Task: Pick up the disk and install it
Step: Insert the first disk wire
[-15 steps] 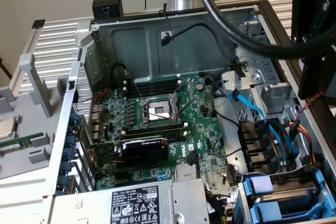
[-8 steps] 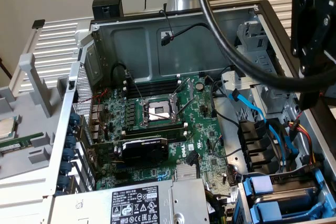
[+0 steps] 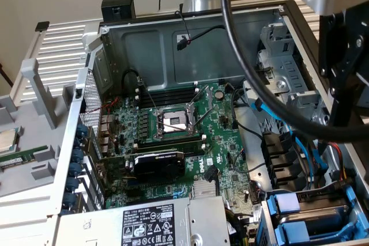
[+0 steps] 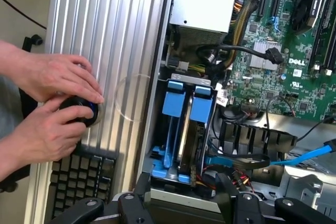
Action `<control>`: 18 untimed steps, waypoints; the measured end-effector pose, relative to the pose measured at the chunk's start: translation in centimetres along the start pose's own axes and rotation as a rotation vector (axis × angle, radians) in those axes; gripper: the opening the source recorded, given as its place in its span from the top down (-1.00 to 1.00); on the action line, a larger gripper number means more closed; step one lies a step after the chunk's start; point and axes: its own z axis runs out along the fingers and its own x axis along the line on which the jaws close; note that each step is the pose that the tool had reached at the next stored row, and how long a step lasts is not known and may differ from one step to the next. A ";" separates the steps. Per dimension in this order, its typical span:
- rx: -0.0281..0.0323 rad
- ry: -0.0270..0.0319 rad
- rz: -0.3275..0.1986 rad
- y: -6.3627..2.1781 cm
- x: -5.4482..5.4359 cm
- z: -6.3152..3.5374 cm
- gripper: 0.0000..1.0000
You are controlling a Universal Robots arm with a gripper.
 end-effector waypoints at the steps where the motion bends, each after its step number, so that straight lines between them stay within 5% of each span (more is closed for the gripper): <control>1: 0.0002 0.0000 -0.002 0.03 0.2 0.02 -0.22; 18: 0.0080 -0.0228 -0.048 0.23 1.1 0.52 -0.22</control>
